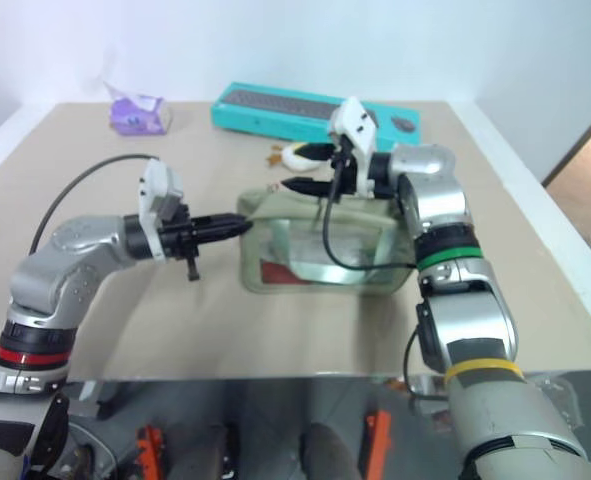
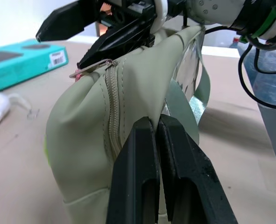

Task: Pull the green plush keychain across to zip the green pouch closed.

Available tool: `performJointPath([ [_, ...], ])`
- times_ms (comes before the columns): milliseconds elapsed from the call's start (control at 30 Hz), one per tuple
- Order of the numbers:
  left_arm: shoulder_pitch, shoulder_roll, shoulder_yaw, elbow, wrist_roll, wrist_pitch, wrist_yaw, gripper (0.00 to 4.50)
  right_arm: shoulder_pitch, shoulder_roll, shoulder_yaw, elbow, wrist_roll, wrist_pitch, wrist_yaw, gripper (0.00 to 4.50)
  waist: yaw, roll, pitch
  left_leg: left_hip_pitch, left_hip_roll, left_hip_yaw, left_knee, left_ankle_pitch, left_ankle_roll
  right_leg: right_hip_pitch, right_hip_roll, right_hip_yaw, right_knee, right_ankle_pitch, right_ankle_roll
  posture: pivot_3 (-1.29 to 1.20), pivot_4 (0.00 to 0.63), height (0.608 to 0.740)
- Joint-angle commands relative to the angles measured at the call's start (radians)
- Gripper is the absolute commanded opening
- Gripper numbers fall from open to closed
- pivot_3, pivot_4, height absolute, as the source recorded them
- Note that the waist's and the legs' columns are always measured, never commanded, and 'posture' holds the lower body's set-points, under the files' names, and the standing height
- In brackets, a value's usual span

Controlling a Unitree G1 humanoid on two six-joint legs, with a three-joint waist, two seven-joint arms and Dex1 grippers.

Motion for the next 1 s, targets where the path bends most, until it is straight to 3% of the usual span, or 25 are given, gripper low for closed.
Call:
performJointPath([
  [33,-0.005,0.014,0.026,-0.055,-0.014,-0.012,0.005,0.0,-0.017,0.015,0.006,-0.028,0.009,0.008,0.031,3.28,-0.001,0.0,0.0,0.0,0.0,0.0,0.0,0.0,0.0,0.0,0.0,0.0,0.0,0.0,0.0,0.0,0.15,0.74],
  [733,-0.008,0.006,0.012,-0.029,0.014,-0.032,0.011,0.0,0.023,0.069,0.047,-0.093,-0.001,0.029,0.088,3.28,-0.002,0.0,0.0,0.001,0.001,0.0,0.0,0.0,0.0,0.0,0.001,0.0,0.0,0.0,-0.001,0.0,0.15,0.74],
  [1000,-0.014,-0.002,0.024,-0.04,-0.013,-0.011,0.002,0.0,0.003,0.092,0.109,-0.041,-0.061,-0.042,0.127,3.28,-0.002,0.0,0.0,0.001,0.002,0.0,0.0,0.0,0.0,0.0,0.002,0.0,0.0,0.001,-0.001,0.0,0.15,0.74],
])
